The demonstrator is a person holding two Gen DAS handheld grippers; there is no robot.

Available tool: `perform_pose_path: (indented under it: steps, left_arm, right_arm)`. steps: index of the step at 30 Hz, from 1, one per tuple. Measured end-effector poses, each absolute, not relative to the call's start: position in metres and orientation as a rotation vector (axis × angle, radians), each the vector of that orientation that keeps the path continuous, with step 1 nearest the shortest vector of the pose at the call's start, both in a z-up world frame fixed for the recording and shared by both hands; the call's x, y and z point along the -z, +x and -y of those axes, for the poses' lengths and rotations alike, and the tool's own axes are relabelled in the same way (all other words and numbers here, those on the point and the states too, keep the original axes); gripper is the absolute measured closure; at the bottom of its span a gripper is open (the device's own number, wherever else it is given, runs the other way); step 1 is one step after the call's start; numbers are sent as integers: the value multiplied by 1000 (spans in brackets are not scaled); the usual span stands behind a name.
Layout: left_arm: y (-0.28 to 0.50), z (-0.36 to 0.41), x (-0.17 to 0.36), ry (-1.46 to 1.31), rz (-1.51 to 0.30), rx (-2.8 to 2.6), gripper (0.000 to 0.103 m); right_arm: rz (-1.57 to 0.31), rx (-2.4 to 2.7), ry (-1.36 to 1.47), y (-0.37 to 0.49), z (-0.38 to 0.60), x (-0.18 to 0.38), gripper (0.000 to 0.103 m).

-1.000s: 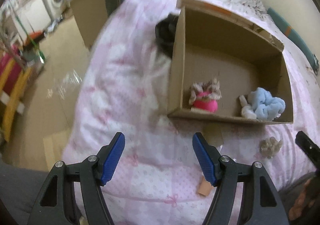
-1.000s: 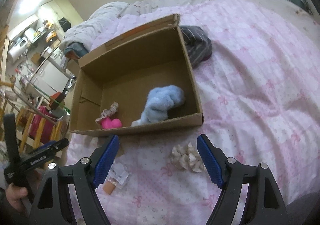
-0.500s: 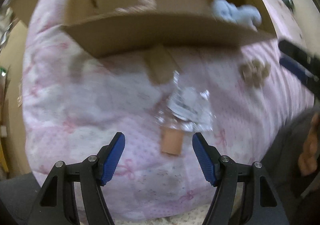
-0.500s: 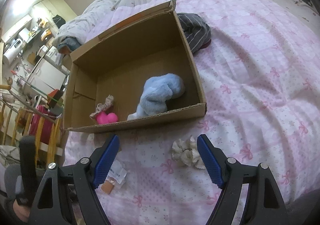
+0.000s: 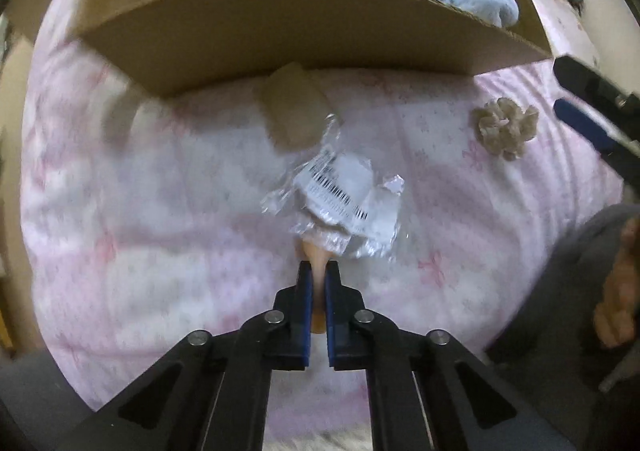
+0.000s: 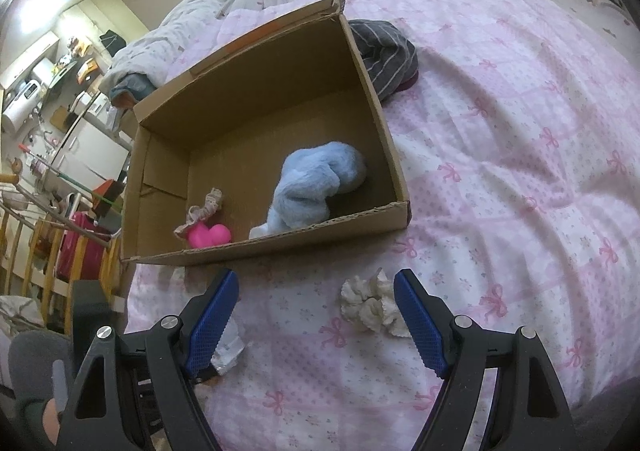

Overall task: Organize soft objects
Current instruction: 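Lower the left gripper onto a tan cone sponge and grasp it, then grasp the second tan cone sponge with the right gripper while the left holds its sponge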

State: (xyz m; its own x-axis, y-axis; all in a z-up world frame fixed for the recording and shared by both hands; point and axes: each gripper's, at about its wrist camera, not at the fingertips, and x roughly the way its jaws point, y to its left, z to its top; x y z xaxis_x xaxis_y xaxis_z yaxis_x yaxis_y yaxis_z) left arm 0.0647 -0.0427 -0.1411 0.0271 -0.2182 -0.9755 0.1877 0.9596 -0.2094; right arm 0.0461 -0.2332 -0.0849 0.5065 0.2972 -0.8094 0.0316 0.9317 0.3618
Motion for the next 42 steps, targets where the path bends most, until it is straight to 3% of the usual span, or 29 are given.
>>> perform_pose_path:
  steps: [6,12,19,25,29,36,38,42]
  left_arm:
    - [52,15,105,-108,-1476,276,98]
    - [56,-27,72,-151,-1323,130,98]
    - [70,-52,75,-253,-1269,25,98]
    - [77,-48,77,-258,-1242,2,98]
    - [78,-53,78,-267,-1234,-14,98]
    - [79,-60,79,-312,-1246,-25,98]
    - [79,-59,79,-310,-1247,-19,98]
    - [80,-57,78,-311,-1245,-12,98]
  right_arm:
    - [-1042,-162,365,46,236,86,18]
    - [-1049,-176,341,45,230,86,18]
    - [-1107,-222,342,33,200,103,18]
    - [-1082,-243,173,28,128,122,19]
    - [-1044,-247,118,38,91,138,36]
    - [-1057,-220,121,64,77,158,43]
    - [-1049,-217,106,68,77,157,60]
    - [-1048,-234,83,72,76,157,80]
